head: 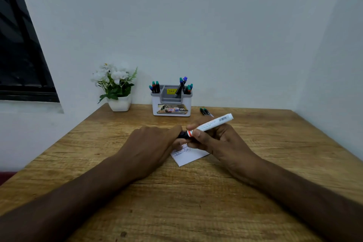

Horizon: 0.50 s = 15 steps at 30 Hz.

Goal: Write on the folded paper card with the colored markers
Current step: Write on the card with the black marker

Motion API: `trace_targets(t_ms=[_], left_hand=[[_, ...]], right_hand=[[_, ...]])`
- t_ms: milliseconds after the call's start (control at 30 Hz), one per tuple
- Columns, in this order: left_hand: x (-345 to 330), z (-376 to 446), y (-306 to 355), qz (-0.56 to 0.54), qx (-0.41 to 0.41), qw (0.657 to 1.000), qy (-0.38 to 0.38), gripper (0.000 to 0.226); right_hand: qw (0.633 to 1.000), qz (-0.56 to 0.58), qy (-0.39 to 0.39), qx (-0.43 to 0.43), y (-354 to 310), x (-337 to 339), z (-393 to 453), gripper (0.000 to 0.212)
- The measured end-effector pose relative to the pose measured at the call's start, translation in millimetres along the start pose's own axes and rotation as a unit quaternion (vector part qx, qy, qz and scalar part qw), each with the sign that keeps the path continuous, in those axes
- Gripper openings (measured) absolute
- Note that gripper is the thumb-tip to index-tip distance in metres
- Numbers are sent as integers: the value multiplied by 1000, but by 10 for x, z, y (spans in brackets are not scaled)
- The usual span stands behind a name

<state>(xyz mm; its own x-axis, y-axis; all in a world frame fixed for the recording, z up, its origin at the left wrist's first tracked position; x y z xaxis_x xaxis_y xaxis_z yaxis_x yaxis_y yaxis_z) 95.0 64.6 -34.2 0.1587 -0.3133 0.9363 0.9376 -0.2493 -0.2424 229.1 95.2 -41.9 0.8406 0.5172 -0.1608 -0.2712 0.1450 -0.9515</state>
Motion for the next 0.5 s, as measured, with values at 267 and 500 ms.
trace_targets(t_ms=[267,500], left_hand=[[22,68,22,17,8,1000,-9,46],[61,88,22,26,8,999,18,49]], right_hand=[[999,-38,-16,-14,-32,52,37,30],[995,-95,-18,-6,-127,40,17,23]])
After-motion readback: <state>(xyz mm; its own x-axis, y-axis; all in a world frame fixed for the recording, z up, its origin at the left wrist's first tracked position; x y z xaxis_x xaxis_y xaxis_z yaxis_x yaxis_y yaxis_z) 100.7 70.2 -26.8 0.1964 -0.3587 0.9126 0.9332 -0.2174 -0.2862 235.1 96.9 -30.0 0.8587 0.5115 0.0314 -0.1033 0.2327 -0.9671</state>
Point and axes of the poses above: each hand's wrist, its own z-axis towards the middle knuckle, its own x-axis out of the back of the hand, y = z × x, the point moved 10 cm from there along z, towards the middle knuckle, and after that the axes turned 9 degrees about z, right-handed, at the moved point
